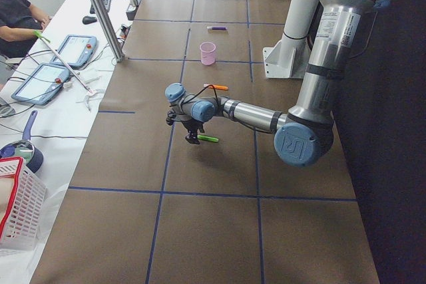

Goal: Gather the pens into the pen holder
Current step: 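Reach the left gripper down and grasp the green marker upright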

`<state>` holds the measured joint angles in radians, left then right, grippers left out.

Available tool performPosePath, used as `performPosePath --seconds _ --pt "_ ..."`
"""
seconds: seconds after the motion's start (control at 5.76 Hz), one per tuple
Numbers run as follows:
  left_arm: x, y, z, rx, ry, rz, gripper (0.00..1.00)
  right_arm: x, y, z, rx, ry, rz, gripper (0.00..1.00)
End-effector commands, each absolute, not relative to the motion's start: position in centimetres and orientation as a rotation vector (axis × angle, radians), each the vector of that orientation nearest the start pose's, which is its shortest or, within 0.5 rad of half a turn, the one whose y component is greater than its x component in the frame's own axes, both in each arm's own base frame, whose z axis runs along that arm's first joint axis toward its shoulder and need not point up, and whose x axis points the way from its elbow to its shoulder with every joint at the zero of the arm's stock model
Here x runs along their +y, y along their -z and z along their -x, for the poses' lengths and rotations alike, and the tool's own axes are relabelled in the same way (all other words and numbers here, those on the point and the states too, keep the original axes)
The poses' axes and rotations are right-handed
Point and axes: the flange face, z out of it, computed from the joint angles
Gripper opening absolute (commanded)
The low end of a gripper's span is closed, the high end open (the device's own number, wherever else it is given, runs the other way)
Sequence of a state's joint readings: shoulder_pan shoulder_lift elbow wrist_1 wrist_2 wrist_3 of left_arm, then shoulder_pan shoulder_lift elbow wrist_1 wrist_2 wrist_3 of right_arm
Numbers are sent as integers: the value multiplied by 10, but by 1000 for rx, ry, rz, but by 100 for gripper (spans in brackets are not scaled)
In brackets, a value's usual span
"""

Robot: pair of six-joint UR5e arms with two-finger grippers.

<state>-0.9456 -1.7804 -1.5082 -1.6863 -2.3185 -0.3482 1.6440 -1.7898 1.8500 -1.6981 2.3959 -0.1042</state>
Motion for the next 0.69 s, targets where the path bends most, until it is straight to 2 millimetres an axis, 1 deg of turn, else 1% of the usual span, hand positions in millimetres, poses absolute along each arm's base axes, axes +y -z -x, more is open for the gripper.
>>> performPosePath --seconds 0.0,0.17,0.52 --pt "-519 -566 -294 779 -363 128 56 -389 -628 -88 -827 1 -9 100" --pt "-518 -565 -294 777 -370 120 26 -389 -628 -88 -827 1 -9 100" --pt "-519 -561 -294 779 -370 113 3 -389 -628 -88 -827 1 -9 100"
